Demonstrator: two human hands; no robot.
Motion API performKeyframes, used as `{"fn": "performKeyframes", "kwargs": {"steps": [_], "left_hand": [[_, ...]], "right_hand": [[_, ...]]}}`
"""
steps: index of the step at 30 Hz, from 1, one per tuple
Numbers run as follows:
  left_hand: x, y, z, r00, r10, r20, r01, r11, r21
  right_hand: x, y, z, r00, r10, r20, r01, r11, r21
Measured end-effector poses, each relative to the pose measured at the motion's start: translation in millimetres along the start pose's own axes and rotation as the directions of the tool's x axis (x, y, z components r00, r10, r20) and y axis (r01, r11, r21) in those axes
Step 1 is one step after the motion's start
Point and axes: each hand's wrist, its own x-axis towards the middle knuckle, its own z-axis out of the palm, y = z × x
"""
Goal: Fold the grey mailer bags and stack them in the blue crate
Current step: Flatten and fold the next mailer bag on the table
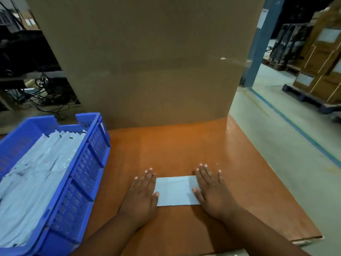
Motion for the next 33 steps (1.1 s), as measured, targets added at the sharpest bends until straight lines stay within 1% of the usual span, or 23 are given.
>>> {"fn": "performKeyframes", "kwargs": {"steps": [2, 3, 4, 6, 7, 8, 9, 11, 14, 18, 20, 21, 23, 25, 27, 29, 31, 33], "left_hand": [[12, 25, -1, 0.986, 0.166, -0.015, -0.166, 0.985, -0.036], [19, 38, -3, 0.974, 0.226, -0.009, -0.226, 0.972, -0.062], [26, 48, -4, 0.965, 0.264, 0.004, -0.263, 0.961, -0.092], [37, 56, -4, 0.956, 0.275, 0.099, -0.255, 0.950, -0.180], [39, 54, -1, 0.952, 0.264, 0.158, -0.224, 0.947, -0.231], [37, 49, 4, 0.947, 0.250, 0.203, -0.198, 0.949, -0.246], [32, 43, 10, 0.950, 0.236, 0.207, -0.194, 0.960, -0.202], [23, 30, 19, 0.960, 0.206, 0.188, -0.194, 0.978, -0.080], [17, 12, 18, 0.958, 0.157, 0.240, -0.155, 0.988, -0.027], [14, -6, -1, 0.935, 0.026, 0.353, -0.039, 0.999, 0.030], [19, -10, -12, 0.910, -0.007, 0.415, -0.004, 1.000, 0.024], [25, -11, -17, 0.906, -0.008, 0.423, 0.006, 1.000, 0.007], [43, -10, -27, 0.920, -0.012, 0.391, 0.033, 0.998, -0.048], [62, -5, -35, 0.919, -0.059, 0.390, 0.090, 0.994, -0.063], [77, 3, -42, 0.892, -0.114, 0.437, 0.137, 0.990, -0.021], [88, 7, -46, 0.863, -0.129, 0.489, 0.141, 0.990, 0.013], [93, 9, -47, 0.839, -0.128, 0.529, 0.143, 0.990, 0.013], [94, 12, -49, 0.836, -0.121, 0.536, 0.146, 0.989, -0.004]], "right_hand": [[11, -29, 2, 0.992, -0.126, 0.021, 0.126, 0.992, -0.003], [17, -42, 6, 0.984, -0.171, 0.044, 0.171, 0.985, 0.002], [23, -54, 9, 0.977, -0.207, 0.056, 0.207, 0.978, 0.010], [30, -67, 16, 0.961, -0.266, 0.081, 0.265, 0.964, 0.025], [32, -68, 20, 0.954, -0.282, 0.101, 0.279, 0.959, 0.043], [32, -64, 25, 0.951, -0.286, 0.117, 0.280, 0.958, 0.065], [31, -59, 29, 0.953, -0.280, 0.118, 0.272, 0.959, 0.080], [28, -47, 33, 0.963, -0.249, 0.104, 0.245, 0.968, 0.054], [22, -31, 29, 0.974, -0.185, 0.131, 0.185, 0.983, 0.017], [20, -8, 22, 0.977, -0.132, 0.166, 0.136, 0.991, -0.010], [20, 10, 18, 0.978, -0.109, 0.178, 0.111, 0.994, -0.003], [21, 18, 14, 0.979, -0.101, 0.178, 0.101, 0.995, 0.010], [27, 29, -2, 0.982, -0.096, 0.161, 0.091, 0.995, 0.039], [38, 30, -18, 0.985, -0.089, 0.146, 0.085, 0.996, 0.033], [51, 27, -30, 0.978, -0.065, 0.199, 0.064, 0.998, 0.011], [61, 25, -35, 0.966, -0.042, 0.254, 0.046, 0.999, -0.008], [66, 23, -36, 0.958, -0.038, 0.284, 0.030, 0.999, 0.031], [68, 23, -36, 0.958, -0.033, 0.284, 0.011, 0.997, 0.079]]}}
